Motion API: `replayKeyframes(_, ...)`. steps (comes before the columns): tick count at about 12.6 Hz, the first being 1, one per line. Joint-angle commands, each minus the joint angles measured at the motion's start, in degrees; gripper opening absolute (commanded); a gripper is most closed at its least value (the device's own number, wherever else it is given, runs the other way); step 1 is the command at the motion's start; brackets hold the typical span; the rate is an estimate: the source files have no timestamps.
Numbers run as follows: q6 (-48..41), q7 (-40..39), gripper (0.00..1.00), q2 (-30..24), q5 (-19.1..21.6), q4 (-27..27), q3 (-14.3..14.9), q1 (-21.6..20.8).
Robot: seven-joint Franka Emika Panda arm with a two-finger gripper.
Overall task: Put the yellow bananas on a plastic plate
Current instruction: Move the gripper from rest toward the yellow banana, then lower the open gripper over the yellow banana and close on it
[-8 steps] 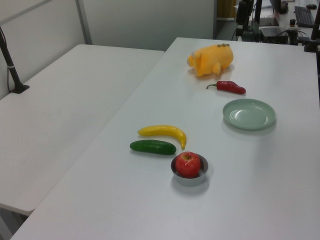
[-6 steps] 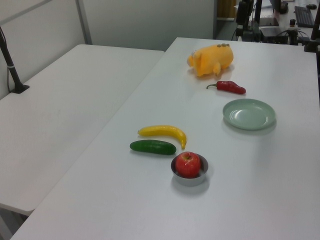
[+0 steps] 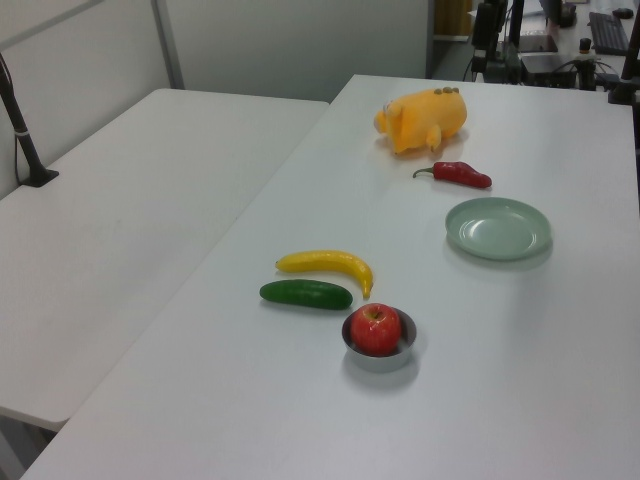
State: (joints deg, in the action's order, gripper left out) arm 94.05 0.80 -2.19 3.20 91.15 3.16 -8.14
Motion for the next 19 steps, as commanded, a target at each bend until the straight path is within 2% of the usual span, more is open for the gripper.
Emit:
replayKeyframes(1,0.8,-0.9,1.00,-0.8,0.8,1.0,1.1,-1.1)
replayKeyframes(10,1.2,-1.4,1.00,-0.7,0.8,2.9,0.8,-1.3)
replayKeyframes(11,1.3,-1.5,1.00,-0.6,0.8,4.3,1.0,-3.1)
replayKeyframes(14,1.7,-1.0,1.00,2.8,0.8,4.3,1.0,-5.5)
replayKeyframes(19,15.8,-0.5,1.00,11.7,0.8,2.8,0.4,-5.7)
